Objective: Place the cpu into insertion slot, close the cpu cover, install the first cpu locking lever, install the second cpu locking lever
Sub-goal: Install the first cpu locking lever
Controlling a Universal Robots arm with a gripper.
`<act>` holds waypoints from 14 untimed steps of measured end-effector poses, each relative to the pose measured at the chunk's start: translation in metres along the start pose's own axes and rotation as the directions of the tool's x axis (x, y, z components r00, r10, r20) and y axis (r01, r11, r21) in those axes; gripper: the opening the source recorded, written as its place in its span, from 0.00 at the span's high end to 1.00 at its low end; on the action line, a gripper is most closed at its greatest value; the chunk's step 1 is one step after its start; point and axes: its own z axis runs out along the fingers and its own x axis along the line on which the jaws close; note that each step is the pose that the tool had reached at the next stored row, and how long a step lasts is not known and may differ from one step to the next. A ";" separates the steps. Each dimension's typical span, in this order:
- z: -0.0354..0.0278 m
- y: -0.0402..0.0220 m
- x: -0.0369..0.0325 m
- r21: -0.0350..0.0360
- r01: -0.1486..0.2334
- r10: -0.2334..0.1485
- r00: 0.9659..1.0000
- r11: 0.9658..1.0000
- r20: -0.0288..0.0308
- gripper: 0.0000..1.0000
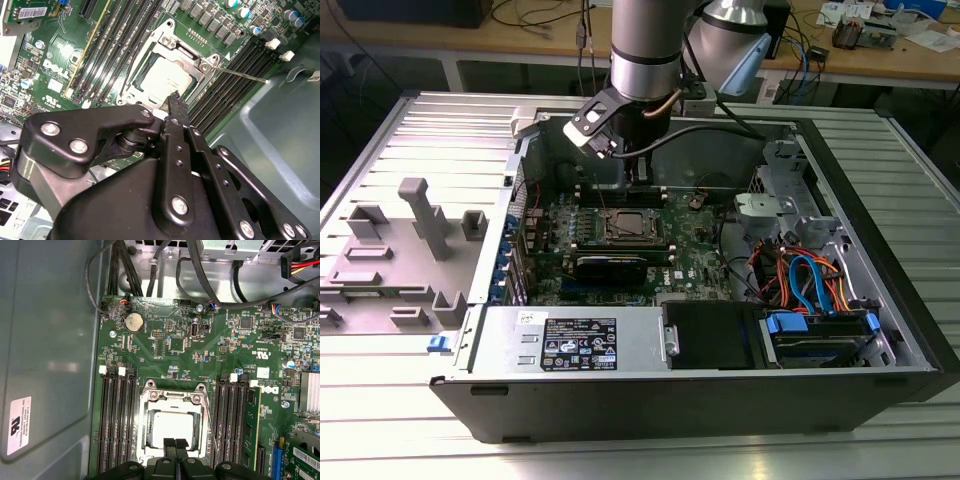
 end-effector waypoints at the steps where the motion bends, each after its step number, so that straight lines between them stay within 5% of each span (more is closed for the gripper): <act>1: 0.0000 0.0000 0.0000 0.000 0.000 0.000 1.000 1.000 0.000 0.89; 9: 0.0000 0.0000 0.0000 0.000 0.007 -0.007 1.000 1.000 0.000 0.89; 14: 0.0000 0.0000 0.0000 0.001 0.103 -0.103 0.995 0.995 0.001 0.89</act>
